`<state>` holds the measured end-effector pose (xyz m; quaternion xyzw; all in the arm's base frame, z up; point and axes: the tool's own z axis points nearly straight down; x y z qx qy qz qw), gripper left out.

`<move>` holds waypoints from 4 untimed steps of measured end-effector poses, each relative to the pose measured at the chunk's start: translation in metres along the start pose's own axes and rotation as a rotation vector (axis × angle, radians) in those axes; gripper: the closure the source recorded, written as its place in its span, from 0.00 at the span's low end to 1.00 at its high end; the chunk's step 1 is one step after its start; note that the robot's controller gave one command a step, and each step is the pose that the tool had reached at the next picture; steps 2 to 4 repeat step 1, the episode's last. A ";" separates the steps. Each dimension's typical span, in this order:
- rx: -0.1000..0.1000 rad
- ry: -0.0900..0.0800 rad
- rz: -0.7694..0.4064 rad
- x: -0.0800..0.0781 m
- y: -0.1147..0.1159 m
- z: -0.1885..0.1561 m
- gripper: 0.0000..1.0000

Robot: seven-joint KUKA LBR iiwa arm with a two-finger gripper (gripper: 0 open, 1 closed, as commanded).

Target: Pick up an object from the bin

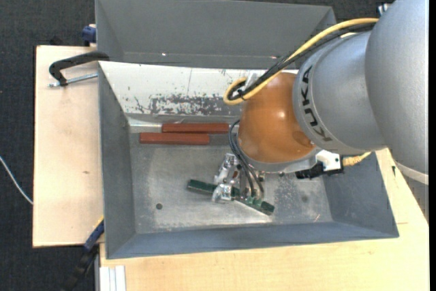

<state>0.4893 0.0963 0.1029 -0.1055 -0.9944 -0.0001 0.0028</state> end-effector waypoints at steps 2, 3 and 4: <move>-0.006 -0.016 -0.003 -0.003 0.003 -0.101 1.00; -0.006 -0.016 -0.003 -0.003 0.003 -0.101 1.00; -0.006 -0.016 -0.003 -0.003 0.003 -0.101 1.00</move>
Offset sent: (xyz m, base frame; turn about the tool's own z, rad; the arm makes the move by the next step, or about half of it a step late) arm -0.0001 -0.0003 0.0703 0.0000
